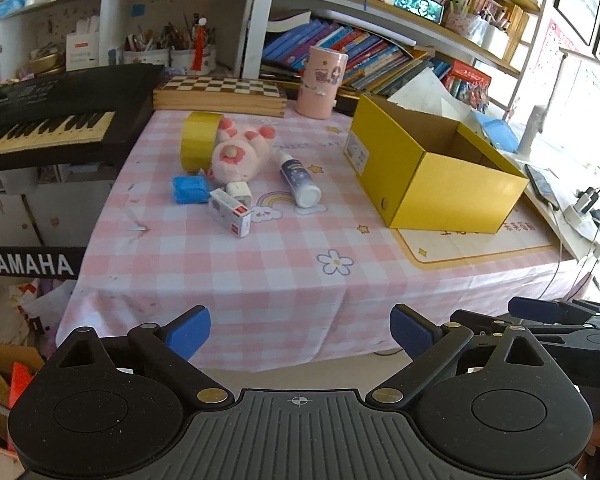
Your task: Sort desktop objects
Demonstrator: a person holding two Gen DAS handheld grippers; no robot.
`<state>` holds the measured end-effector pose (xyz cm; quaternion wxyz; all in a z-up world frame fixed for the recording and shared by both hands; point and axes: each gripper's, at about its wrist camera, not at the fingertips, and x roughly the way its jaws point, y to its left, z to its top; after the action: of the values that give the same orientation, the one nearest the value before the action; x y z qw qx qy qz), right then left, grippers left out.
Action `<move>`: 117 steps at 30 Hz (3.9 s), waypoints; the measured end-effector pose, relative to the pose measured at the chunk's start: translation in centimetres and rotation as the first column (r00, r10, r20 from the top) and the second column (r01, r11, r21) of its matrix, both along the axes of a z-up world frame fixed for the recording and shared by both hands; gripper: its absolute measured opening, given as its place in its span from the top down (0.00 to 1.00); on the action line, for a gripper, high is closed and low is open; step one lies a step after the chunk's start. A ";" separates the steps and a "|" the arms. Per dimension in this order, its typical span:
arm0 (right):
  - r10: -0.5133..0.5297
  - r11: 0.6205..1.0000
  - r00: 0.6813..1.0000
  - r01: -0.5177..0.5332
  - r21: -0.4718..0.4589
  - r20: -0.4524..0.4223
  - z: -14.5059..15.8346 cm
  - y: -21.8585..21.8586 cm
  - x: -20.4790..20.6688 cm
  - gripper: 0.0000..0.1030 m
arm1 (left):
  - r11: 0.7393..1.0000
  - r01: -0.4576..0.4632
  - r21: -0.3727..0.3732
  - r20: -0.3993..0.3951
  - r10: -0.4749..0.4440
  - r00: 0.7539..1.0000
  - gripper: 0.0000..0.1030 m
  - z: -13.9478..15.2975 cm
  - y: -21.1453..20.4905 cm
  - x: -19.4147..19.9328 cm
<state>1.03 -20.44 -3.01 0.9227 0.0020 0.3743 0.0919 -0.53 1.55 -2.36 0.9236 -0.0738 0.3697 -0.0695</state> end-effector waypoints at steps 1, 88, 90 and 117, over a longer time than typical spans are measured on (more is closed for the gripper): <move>0.005 1.000 1.000 -0.005 -0.001 0.000 0.0 0.1 0.0 0.23 | 1.000 -0.003 0.005 -0.001 0.003 1.000 0.05 0.0 0.0 0.0; 0.265 0.964 0.963 -0.265 -0.003 -0.052 -1.3 10.2 23.1 0.37 | 0.976 0.133 0.175 -0.081 -0.120 0.989 0.42 -6.5 2.9 19.0; 0.261 0.965 0.963 -0.262 -0.004 -0.065 -1.5 10.4 23.4 0.36 | 0.974 0.142 0.177 -0.081 -0.129 0.988 0.48 -6.7 2.9 19.2; 0.228 0.970 0.964 -0.237 -0.053 -0.135 -3.8 12.5 26.6 0.71 | 0.999 0.007 0.044 0.024 -0.008 1.000 0.48 -1.3 5.3 16.0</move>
<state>27.59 -7.97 -6.82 0.8791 -0.0676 0.4335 0.1863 15.45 6.86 -3.70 0.9291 -0.0515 0.3602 -0.0655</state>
